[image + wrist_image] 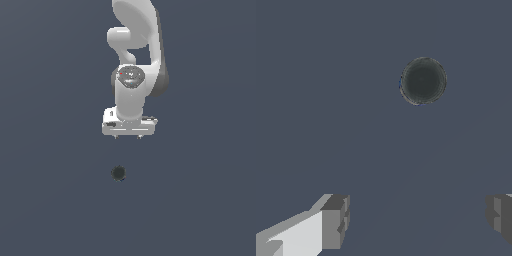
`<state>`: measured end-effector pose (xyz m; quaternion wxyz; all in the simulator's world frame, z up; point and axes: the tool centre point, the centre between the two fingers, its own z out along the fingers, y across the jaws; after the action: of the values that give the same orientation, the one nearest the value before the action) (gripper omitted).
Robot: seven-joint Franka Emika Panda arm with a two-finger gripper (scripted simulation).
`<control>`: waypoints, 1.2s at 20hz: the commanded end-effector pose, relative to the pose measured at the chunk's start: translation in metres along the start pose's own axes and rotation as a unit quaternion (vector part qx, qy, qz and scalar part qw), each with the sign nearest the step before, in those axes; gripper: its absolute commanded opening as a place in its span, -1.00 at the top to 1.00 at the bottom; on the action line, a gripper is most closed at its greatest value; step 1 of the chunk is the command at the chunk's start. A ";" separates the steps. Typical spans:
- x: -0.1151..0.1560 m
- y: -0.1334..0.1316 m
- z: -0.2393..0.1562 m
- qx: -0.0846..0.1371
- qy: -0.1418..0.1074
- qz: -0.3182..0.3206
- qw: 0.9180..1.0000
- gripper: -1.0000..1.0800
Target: Pick up the object and move it to a goal position.
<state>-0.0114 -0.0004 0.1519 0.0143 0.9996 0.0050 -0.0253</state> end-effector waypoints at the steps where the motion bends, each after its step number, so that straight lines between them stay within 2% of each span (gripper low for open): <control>1: 0.000 0.000 0.000 0.000 0.000 0.000 1.000 -0.92; 11: 0.003 -0.027 -0.012 0.006 0.007 -0.032 0.999 -0.92; 17: 0.007 -0.025 -0.010 0.005 0.007 -0.036 0.999 -0.92; 24: 0.025 -0.017 0.001 0.005 0.010 -0.063 0.998 -0.92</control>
<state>0.0090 0.0191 0.1525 0.0078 0.9980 0.0610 -0.0167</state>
